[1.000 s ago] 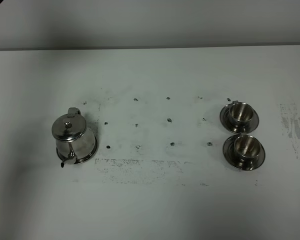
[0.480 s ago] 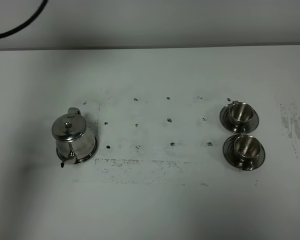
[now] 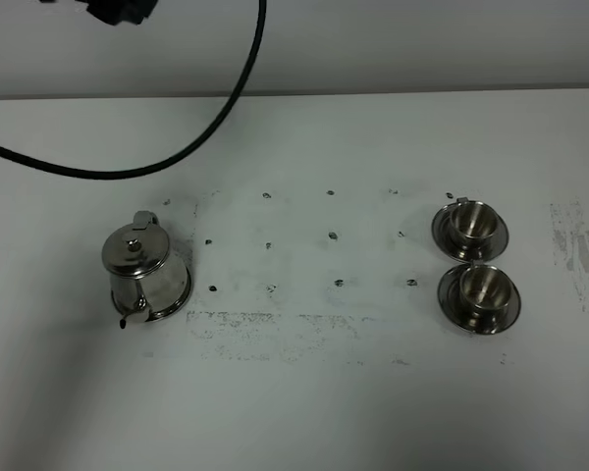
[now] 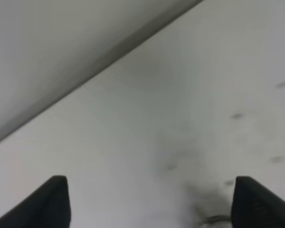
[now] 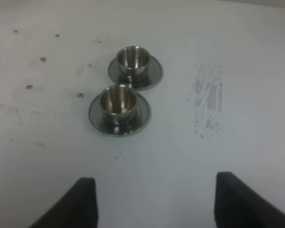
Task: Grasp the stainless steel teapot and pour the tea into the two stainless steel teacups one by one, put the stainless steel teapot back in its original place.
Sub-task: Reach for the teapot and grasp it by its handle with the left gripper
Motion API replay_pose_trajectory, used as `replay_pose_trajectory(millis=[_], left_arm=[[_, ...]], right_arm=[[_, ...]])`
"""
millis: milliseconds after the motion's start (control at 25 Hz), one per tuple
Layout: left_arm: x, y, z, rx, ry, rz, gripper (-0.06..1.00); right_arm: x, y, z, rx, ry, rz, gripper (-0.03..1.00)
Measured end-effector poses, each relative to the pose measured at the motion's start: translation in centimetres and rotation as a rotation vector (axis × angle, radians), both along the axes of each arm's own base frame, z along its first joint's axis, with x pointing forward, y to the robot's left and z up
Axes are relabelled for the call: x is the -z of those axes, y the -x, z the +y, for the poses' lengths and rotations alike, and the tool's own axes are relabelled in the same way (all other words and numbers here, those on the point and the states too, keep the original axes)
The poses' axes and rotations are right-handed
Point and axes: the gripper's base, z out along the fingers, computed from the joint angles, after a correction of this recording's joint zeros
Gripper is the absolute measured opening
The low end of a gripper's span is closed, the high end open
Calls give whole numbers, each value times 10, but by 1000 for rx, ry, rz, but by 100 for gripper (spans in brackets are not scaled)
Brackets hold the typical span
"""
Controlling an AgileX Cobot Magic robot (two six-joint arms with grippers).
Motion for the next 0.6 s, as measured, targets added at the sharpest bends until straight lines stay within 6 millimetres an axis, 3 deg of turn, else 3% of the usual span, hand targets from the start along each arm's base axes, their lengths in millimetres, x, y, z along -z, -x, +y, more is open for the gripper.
replay_pose_trajectory(millis=[280,600], left_arm=[[58,-25,-50,158,-112,-1,59],[119,-45,-54,283,-362,151,54]], right_arm=[[0,0,0,0,0,0,51],[0,0,0,0,0,0,51]])
